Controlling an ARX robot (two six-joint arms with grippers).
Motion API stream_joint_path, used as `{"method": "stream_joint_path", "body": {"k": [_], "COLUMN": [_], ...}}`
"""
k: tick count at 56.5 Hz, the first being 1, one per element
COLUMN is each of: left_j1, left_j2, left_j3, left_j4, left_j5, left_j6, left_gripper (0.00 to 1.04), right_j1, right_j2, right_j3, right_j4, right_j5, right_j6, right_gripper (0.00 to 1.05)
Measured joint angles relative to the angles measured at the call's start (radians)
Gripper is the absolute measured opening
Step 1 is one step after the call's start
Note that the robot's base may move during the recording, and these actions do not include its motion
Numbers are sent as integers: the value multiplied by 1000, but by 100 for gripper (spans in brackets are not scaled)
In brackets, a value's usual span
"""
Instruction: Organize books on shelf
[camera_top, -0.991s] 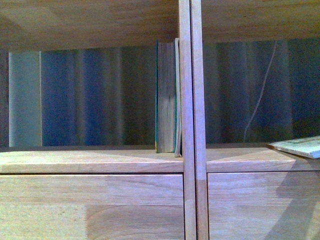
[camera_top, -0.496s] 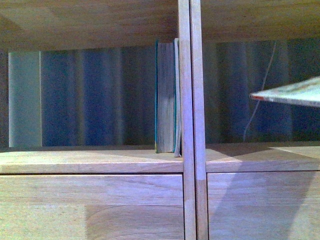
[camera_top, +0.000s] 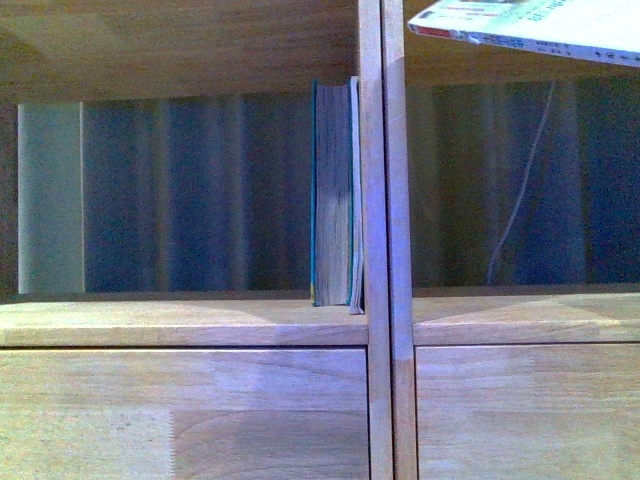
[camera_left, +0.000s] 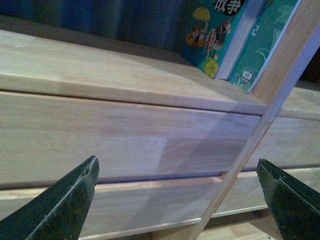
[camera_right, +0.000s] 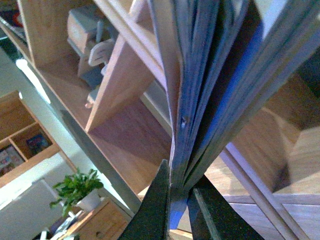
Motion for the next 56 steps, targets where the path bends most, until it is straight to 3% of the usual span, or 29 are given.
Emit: {"method": "stream_joint_path", "body": {"k": [12, 26, 28, 41, 56], "left_j1": [-156, -331, -362, -441, -471], "left_j2": [229, 319, 328, 340, 322], "left_j3": [284, 514, 539, 556, 525], "left_j4": [-87, -123, -114, -64, 40], "left_j5": [-75, -40, -49, -47, -10], "left_j6": [-113, -359, -417, -537, -570], "left_gripper": [97, 97, 97, 97, 97], "right_j1": [84, 267, 325, 539, 708], "right_j2": [1, 35, 45, 101, 127], "right_j3": [-33, -36, -34, 29, 85], "right_j4": [22, 37, 32, -32, -53], "right_j5": [42, 104, 123, 200, 281], "right_j6": [-56, -177, -209, -343, -410], "right_gripper": [7, 7, 7, 7, 7]}}
